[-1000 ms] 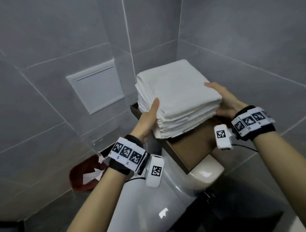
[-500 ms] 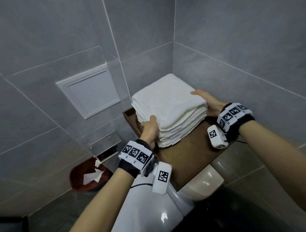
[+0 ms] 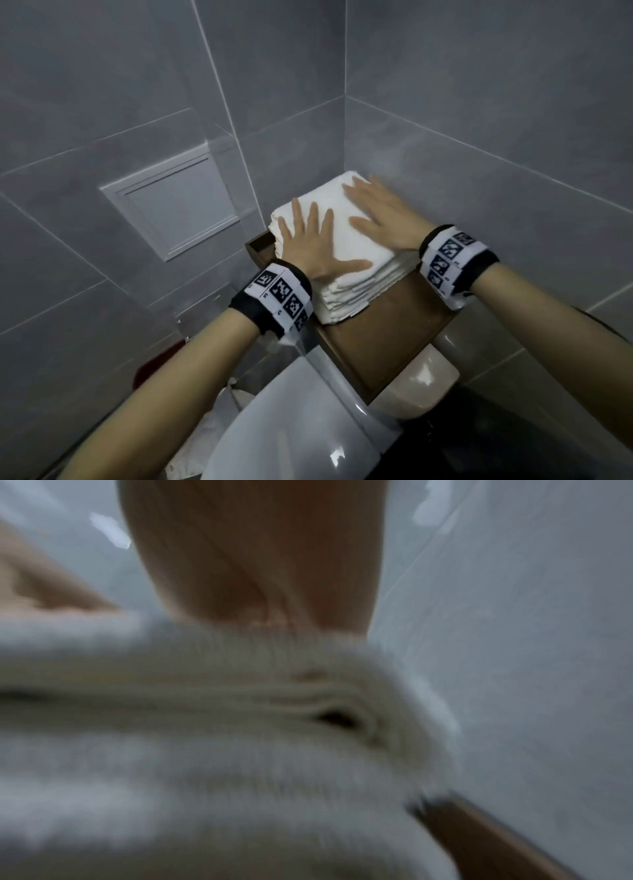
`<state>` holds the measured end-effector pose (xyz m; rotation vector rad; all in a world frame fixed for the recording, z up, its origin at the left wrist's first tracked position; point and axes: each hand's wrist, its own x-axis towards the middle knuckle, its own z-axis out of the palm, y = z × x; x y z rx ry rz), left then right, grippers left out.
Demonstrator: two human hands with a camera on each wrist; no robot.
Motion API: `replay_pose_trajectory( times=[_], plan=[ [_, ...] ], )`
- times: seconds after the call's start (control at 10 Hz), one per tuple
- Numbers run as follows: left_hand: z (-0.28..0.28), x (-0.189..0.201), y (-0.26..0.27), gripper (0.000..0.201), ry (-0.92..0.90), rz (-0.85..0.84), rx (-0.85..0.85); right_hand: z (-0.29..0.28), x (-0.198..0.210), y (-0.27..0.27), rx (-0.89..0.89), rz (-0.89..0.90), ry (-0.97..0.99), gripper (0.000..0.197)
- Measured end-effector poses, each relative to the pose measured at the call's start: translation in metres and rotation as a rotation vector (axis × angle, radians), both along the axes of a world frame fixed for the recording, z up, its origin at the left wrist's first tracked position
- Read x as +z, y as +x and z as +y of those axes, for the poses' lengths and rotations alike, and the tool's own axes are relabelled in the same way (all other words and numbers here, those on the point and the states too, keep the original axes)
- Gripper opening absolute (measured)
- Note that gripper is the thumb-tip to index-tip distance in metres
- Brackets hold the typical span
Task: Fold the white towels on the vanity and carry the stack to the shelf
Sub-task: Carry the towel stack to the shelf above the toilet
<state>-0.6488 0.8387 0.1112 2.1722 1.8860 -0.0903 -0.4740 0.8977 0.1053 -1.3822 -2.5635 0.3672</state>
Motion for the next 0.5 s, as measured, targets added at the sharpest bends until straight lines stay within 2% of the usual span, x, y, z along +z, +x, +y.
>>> replay_pose_trajectory(
  times=[0.1,0.3,0.4,0.5],
  plan=[
    [0.006,-0.017,-0.013,0.139,-0.057,0.047,-0.005,0.001,-0.022,-0.007,-0.041,-0.150,0.009,0.061],
    [0.004,-0.038,-0.023,0.142,-0.048,-0.064,0.016,0.004,-0.040,-0.012,-0.062,-0.144,0.082,0.058],
    [0.004,-0.026,-0.023,0.133,-0.079,-0.113,0.024,0.005,-0.031,-0.013,-0.069,-0.124,0.007,0.056],
    [0.001,-0.006,-0.039,0.098,0.000,-0.215,-0.072,0.002,-0.012,-0.012,-0.102,0.148,-0.117,0.051]
  ],
)
